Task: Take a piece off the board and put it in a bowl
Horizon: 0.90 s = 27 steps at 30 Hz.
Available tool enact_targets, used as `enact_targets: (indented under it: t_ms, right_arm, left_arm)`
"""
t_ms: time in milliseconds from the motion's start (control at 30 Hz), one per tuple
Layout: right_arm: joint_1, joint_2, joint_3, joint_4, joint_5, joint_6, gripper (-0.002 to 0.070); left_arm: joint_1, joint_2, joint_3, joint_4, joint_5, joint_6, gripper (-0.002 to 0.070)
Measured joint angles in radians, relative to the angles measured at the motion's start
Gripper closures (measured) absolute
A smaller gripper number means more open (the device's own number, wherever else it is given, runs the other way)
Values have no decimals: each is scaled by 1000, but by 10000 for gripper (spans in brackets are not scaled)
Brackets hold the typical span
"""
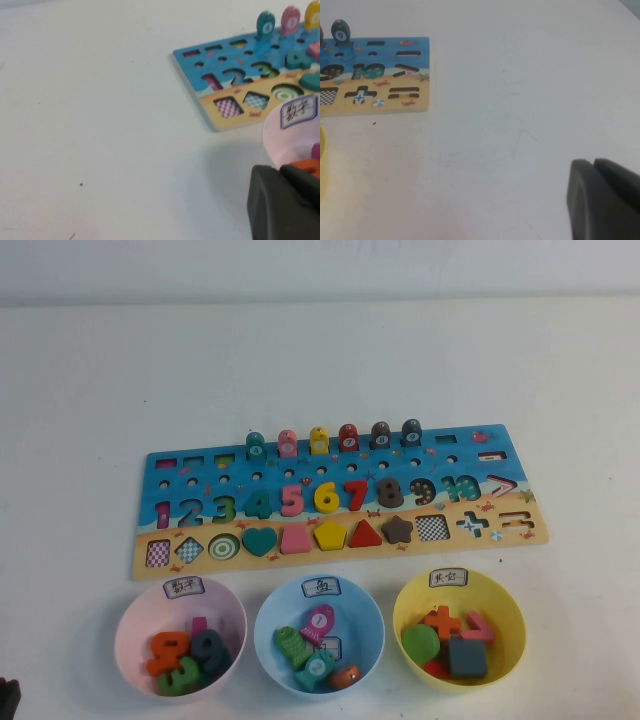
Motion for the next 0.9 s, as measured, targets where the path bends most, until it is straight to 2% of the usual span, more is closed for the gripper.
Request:
enact_targets:
  t_ms: [467, 700, 900]
  right_arm:
    - [0, 0, 0, 0, 0, 0, 694]
    - [0, 0, 0, 0, 0, 0, 694]
    - [0, 0, 0, 0, 0, 0, 694]
  left_arm:
    - [0, 0, 0, -495, -216, -15, 680]
    - [0, 0, 0, -568, -244, -82, 680]
    - [0, 94, -131, -583, -139, -134, 680]
